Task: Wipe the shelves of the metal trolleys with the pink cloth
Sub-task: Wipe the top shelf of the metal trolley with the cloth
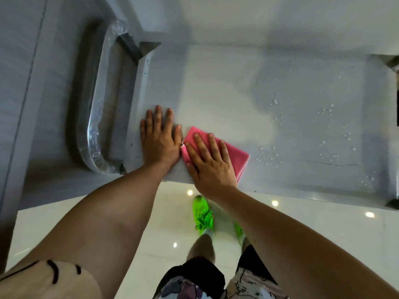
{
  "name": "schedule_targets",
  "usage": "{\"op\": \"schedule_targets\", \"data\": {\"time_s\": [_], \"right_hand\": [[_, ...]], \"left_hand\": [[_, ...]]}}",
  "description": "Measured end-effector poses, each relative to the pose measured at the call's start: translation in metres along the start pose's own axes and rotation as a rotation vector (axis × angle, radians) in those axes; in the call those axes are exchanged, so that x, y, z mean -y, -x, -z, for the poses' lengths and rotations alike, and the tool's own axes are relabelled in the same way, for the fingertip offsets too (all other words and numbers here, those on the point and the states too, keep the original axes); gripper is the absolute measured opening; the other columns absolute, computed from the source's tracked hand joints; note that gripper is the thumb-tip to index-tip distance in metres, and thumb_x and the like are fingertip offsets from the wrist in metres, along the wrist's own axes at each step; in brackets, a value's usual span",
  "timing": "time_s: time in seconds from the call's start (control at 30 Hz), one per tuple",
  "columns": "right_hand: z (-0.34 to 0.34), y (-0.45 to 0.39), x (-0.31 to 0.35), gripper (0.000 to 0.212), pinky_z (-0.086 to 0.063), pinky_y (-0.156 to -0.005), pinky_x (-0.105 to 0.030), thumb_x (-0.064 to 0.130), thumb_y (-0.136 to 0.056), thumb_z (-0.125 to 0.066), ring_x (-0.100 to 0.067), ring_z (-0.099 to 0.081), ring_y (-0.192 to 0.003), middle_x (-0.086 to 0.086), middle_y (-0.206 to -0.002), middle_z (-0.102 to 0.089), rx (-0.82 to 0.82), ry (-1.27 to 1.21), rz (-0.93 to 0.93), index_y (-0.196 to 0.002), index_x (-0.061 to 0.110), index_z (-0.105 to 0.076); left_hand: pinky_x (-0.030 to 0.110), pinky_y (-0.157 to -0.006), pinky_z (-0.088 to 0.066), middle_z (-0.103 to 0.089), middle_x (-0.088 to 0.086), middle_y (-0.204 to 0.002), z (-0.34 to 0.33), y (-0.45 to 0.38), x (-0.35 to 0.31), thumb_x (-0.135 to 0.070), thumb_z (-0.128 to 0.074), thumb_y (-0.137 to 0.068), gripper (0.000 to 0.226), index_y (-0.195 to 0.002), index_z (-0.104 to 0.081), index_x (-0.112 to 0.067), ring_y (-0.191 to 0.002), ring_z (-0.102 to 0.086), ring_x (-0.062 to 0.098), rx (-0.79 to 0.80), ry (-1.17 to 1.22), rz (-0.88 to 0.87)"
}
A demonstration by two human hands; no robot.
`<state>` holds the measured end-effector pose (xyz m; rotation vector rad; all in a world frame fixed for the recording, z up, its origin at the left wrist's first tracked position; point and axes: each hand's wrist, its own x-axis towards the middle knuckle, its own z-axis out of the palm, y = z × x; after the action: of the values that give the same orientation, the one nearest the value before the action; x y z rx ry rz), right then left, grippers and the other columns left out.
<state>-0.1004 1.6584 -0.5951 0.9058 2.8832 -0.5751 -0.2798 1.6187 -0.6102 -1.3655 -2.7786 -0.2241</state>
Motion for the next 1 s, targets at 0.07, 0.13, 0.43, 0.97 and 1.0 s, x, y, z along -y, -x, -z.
{"op": "schedule_targets", "data": {"time_s": [0.07,0.13,0.43,0.97,1.0], "right_hand": [[0.000,0.002,0.000,0.057,0.005,-0.126,-0.048,0.050,-0.107,-0.024,-0.034,-0.003,-0.158,0.001,-0.171,-0.017,0.002,-0.006,-0.008,-0.162,0.034,-0.025],[-0.001,0.002,0.000,0.056,0.003,-0.126,-0.049,0.050,-0.107,-0.026,-0.035,-0.005,-0.157,0.000,-0.170,-0.019,-0.002,-0.009,-0.011,-0.161,0.035,-0.027],[-0.006,0.006,-0.006,0.058,0.001,-0.127,-0.050,0.049,-0.107,-0.030,-0.034,-0.002,-0.158,-0.001,-0.171,-0.018,0.000,-0.021,0.050,-0.162,0.030,-0.024],[-0.003,0.041,-0.048,0.060,-0.005,-0.127,-0.052,0.056,-0.105,-0.033,-0.031,-0.006,-0.158,0.002,-0.170,-0.021,-0.001,0.010,0.199,-0.160,0.033,-0.030],[-0.002,0.044,-0.052,0.060,-0.005,-0.127,-0.052,0.057,-0.105,-0.032,-0.030,-0.006,-0.158,0.002,-0.170,-0.020,0.004,0.016,0.201,-0.160,0.033,-0.030]], "left_hand": [[0.052,-0.120,-0.023,-0.039,0.019,-0.157,0.000,-0.001,-0.001,-0.044,-0.038,-0.103,0.055,-0.149,-0.048,-0.016,-0.145,-0.034,0.041,-0.012,0.002,-0.005],[0.052,-0.120,-0.023,-0.038,0.019,-0.157,-0.001,0.000,0.000,-0.044,-0.038,-0.103,0.056,-0.150,-0.046,-0.016,-0.146,-0.033,0.041,-0.008,-0.011,-0.008],[0.051,-0.119,-0.024,-0.039,0.018,-0.157,-0.004,-0.001,0.002,-0.043,-0.042,-0.103,0.053,-0.148,-0.048,-0.015,-0.145,-0.035,0.040,-0.034,-0.036,-0.004],[0.050,-0.120,-0.020,-0.037,0.019,-0.158,-0.002,0.000,0.000,-0.043,-0.041,-0.102,0.056,-0.150,-0.045,-0.015,-0.146,-0.032,0.041,-0.019,-0.019,0.004],[0.050,-0.120,-0.021,-0.037,0.019,-0.158,-0.002,0.000,0.001,-0.043,-0.041,-0.102,0.056,-0.149,-0.046,-0.014,-0.145,-0.032,0.041,-0.019,-0.022,0.000]]}}
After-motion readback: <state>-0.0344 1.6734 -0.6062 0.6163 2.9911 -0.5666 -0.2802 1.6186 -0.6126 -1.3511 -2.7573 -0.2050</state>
